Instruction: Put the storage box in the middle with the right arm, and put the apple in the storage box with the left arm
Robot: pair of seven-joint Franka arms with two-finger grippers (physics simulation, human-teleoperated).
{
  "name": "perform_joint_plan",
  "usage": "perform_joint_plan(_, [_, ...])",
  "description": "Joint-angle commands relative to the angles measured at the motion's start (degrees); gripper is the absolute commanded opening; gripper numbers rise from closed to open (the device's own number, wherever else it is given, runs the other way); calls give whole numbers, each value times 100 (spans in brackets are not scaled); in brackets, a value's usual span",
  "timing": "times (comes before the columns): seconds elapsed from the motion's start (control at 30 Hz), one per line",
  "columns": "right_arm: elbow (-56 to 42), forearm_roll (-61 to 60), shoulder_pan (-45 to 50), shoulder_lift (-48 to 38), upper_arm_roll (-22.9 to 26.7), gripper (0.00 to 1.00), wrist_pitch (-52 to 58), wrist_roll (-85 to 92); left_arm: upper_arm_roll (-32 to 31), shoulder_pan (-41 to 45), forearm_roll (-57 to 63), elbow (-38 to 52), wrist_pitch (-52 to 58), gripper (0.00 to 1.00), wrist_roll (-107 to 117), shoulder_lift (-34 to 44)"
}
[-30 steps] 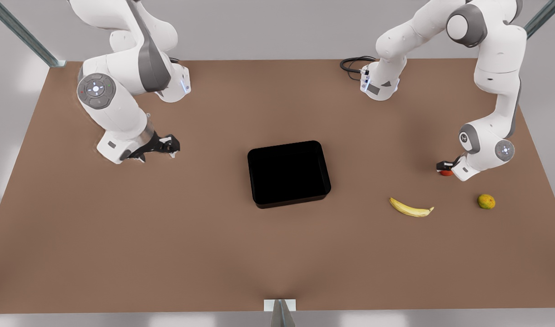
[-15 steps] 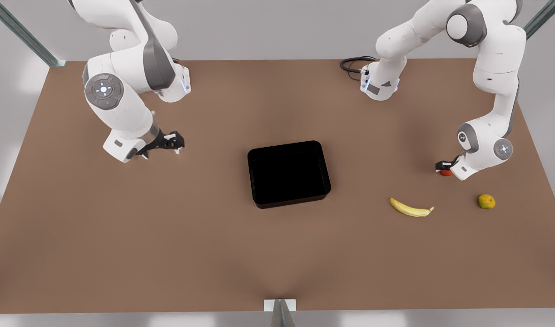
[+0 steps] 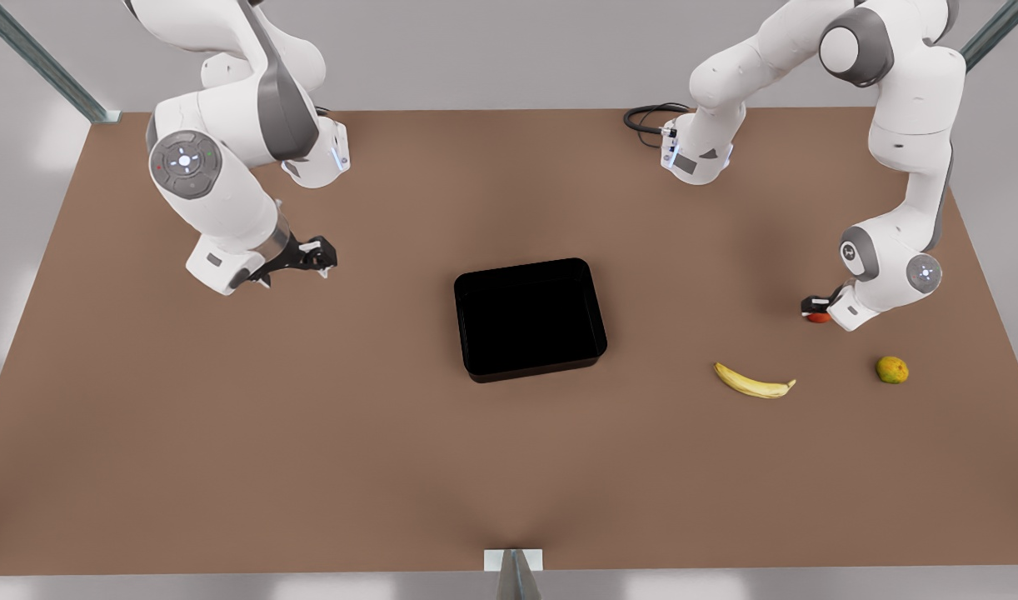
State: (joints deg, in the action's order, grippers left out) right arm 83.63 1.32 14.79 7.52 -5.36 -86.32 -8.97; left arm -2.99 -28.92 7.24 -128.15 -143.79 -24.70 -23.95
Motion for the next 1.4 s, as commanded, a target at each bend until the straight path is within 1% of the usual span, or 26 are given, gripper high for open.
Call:
perform_joint_plan(0.0, [-4,9,-20,-14,0,100,2,0,0,0,-3,0,0,73,0,4])
perform_joint_plan(0.1, [-206,9,-47,-40,8,100,19,0,0,0,-12,0,0,71,0,-5])
perform_joint_plan(0.67, [-171,0,24,47,-53,100,116,-26,0,-9,-38,-35,53,70,0,83])
perform_joint_plan(0.87, [-128,0,-3,56,-44,100,133,-17,-79,35,-56,-167,193,71,272,443])
perform_joint_plan(1.0, [-128,0,-38,56,-44,100,133,-17,-422,44,-56,-325,290,71,694,777])
perform_joint_plan(1.1, [-128,0,-47,56,-44,100,133,-8,-905,44,-56,-448,395,71,1257,1085])
perform_joint_plan(1.17, [-128,0,-55,56,-44,100,265,-8,-1239,44,-65,-659,395,71,1687,1454])
perform_joint_plan(1.23, [-136,18,-55,56,-44,100,257,-17,-1731,44,-82,-835,519,71,2338,1788])
perform_joint_plan(1.3, [-145,26,-11,56,-44,100,239,-26,-2311,44,-574,-896,615,71,2672,2069])
perform_joint_plan(1.37, [-136,26,-3,56,-44,100,239,-26,-2882,44,-741,-905,738,71,3094,2245])
